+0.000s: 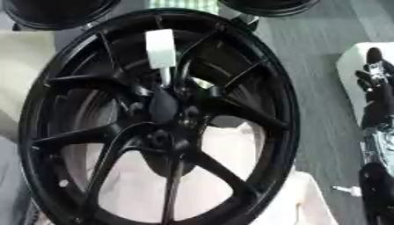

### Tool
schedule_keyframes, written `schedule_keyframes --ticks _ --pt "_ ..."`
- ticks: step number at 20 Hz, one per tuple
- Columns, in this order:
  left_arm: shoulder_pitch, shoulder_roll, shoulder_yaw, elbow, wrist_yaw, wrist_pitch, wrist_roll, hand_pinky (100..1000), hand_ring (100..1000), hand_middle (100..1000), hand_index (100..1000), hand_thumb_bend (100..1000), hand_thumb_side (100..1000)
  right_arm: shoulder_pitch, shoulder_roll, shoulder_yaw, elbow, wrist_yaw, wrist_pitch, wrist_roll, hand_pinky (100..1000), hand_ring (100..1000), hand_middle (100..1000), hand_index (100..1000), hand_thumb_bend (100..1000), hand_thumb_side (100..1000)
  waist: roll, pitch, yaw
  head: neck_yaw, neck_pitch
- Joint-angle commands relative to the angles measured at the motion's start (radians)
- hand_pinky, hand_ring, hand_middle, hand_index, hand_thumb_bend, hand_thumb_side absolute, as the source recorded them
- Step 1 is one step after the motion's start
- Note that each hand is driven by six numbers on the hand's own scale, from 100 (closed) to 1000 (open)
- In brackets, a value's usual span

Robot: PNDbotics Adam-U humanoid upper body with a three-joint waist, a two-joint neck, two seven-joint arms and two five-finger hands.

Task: Pull the pin out of the wheel hub.

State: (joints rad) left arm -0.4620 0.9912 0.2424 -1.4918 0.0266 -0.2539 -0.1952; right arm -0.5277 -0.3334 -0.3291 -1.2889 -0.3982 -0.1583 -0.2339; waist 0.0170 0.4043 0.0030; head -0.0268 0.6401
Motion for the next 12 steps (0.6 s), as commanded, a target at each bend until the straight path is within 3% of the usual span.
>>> schedule_keyframes --ticks 1,3,8,12 --pt "0.021 0.016 0.041 0.011 -0.055 0.018 0.045 844 700 612 780 796 497 -0.012 -0.026 -0.008 -0.014 -0.007 -0.001 -0.004 860 695 622 735 614 435 0.001 -0.024 0.005 0.005 -0.005" --pt "0.038 0.013 0.05 0.028 -0.091 0.028 0.059 910 793 752 902 911 567 -0.011 -0.026 -0.009 -0.013 -0.008 -0.001 -0.006 859 694 621 735 614 434 0.001 -0.026 0.007 0.006 -0.005" --pt "0.06 0.009 0.066 0.058 -0.101 0.031 0.117 909 794 754 912 922 586 -0.01 -0.028 -0.009 -0.013 -0.008 -0.001 -0.006 860 694 621 735 614 434 0.0 -0.027 0.01 0.006 -0.003" --pt "0.062 0.01 0.069 0.063 -0.075 0.032 0.139 874 764 725 887 870 606 -0.009 -0.029 -0.01 -0.013 -0.01 -0.002 -0.007 860 695 622 735 613 433 -0.001 -0.029 0.012 0.009 0.0"
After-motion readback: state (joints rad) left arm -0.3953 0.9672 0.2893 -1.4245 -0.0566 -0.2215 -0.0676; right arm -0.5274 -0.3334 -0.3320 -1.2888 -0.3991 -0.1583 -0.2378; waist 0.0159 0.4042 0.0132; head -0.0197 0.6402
